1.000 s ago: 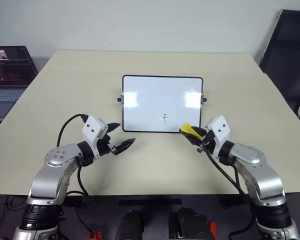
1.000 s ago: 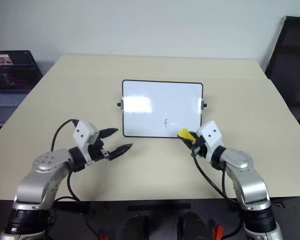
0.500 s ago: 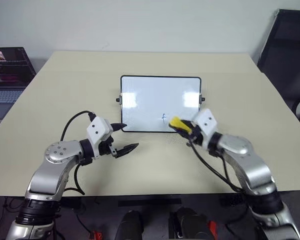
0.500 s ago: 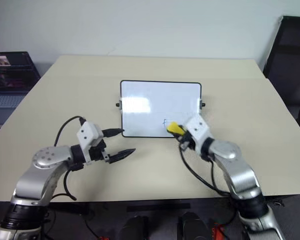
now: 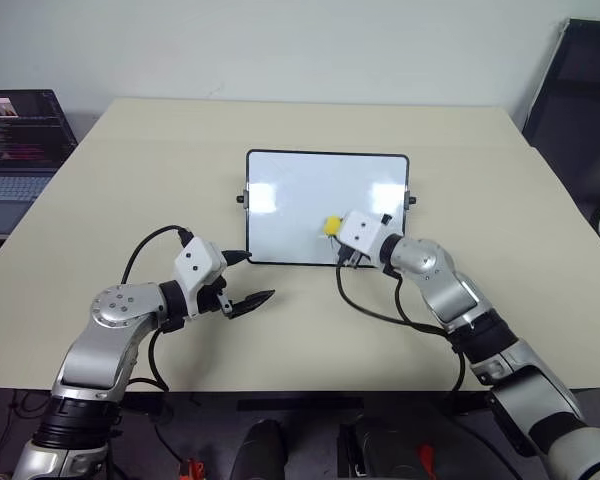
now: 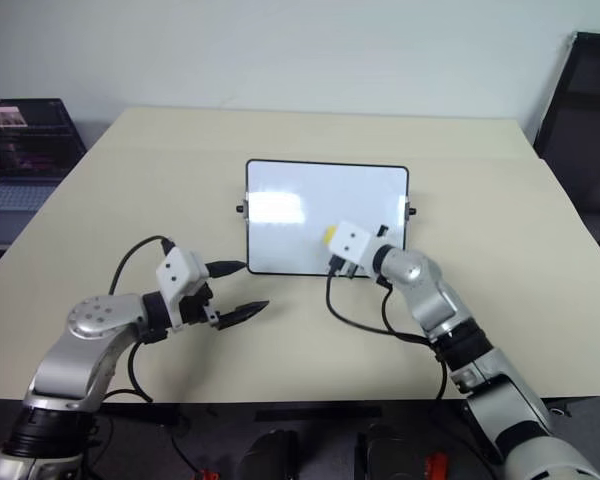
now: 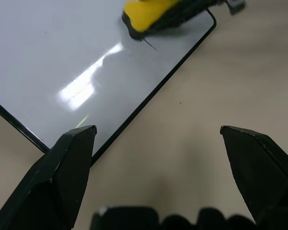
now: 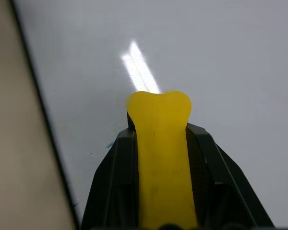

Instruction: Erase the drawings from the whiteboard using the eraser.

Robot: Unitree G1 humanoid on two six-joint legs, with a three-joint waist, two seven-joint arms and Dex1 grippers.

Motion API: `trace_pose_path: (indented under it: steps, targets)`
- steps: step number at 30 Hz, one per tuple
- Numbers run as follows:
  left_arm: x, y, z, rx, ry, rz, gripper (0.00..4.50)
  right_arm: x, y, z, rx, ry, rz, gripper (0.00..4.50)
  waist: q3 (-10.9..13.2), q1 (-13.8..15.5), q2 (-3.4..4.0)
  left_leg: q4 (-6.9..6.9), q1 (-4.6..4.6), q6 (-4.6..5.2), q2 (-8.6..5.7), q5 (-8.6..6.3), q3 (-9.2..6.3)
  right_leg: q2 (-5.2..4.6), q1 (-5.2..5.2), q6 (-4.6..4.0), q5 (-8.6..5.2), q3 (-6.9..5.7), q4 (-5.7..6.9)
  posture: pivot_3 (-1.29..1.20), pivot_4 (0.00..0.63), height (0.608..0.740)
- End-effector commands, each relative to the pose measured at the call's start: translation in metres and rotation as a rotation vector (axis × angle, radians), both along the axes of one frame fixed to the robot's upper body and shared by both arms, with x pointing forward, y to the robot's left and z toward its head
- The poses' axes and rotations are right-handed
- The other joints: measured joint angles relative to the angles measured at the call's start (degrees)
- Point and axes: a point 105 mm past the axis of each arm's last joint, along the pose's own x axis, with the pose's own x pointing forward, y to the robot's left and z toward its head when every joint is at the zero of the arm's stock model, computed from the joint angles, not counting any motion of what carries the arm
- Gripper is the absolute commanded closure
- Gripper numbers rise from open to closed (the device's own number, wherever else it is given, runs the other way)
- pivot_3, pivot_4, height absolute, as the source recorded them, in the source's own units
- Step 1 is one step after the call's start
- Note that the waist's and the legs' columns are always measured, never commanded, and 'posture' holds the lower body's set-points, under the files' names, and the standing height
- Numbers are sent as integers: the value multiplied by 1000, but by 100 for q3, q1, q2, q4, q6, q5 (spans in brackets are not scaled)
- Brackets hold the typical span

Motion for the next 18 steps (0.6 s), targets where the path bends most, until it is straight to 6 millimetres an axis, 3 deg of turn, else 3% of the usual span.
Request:
trace_pose_path:
  steps: [1,6,10,13,18]
  targets:
    - [-2,-3,7,7,-37,-11,0,-10,-4,-20,-101,53,43,3503,0,0,0,1,2,0,-1,0,-1,0,0,0,0,0,4,0,150,740]
    - [-2,-5,6,2,-33,-18,0,21,-15,27,-7,-162,-132,3503,1,-12,1,7,33,8,-2,9,4,2,7,11,-4,7,28,0,150,740]
    - [-2,-6,5,-1,-30,-22,0,30,-20,41,31,-225,-187,3503,1,-5,0,6,36,10,-1,25,8,5,7,22,1,8,30,0,150,740]
    - [-2,-7,4,-4,-26,-25,0,26,-21,29,-5,-182,-168,3503,0,-7,-1,1,34,10,-1,24,12,4,5,14,3,11,27,0,150,740]
    - [-3,-7,2,-8,-24,-27,0,-1,-8,-7,-148,-75,27,3503,-1,-14,-2,-6,33,7,-1,20,11,4,3,7,6,11,25,0,150,740]
